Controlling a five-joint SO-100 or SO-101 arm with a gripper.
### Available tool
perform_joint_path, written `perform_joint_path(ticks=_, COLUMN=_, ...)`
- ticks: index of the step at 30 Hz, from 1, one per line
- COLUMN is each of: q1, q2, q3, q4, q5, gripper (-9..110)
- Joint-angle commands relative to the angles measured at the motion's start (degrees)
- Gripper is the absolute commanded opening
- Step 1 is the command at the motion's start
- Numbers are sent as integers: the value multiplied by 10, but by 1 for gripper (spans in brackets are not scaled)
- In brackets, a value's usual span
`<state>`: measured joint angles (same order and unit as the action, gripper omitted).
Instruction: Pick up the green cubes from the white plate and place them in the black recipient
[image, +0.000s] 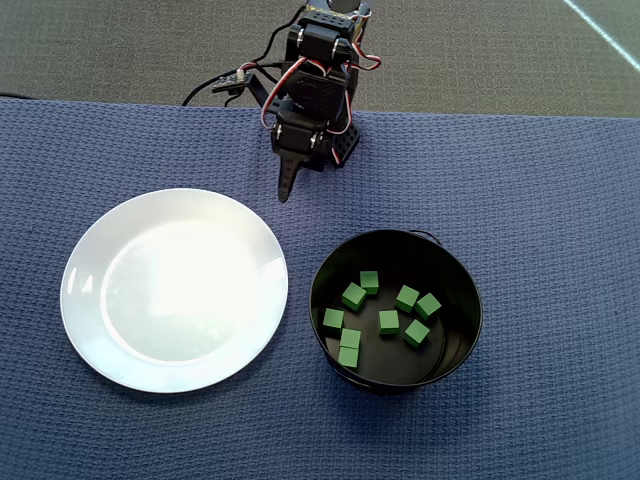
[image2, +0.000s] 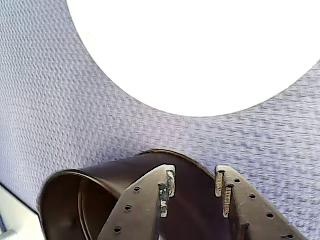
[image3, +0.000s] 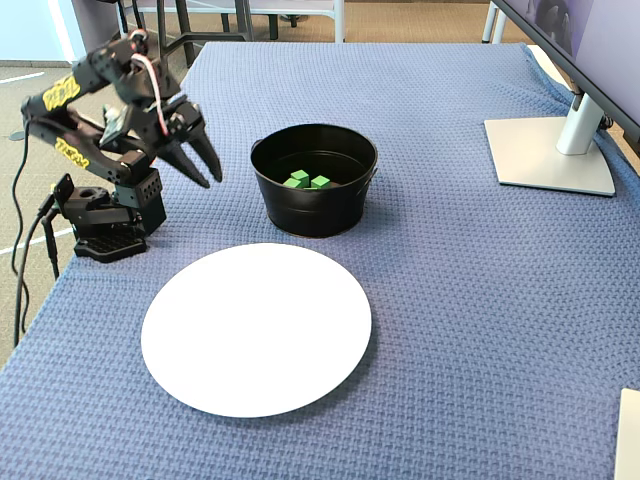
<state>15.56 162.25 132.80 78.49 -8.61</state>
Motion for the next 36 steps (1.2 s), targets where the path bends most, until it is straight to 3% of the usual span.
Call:
perform_joint_path(ticks=1, q1=-20, q2=84, q3=79, q4=-6, q5=24, gripper=0)
perform_joint_path(ticks=9, q1=-22, q2=156, q3=157, q4=3, q5=20, gripper=0)
perform_joint_path(ticks=36, q1=-33, q2=161, q3=165, q4=8, q5=11, gripper=0)
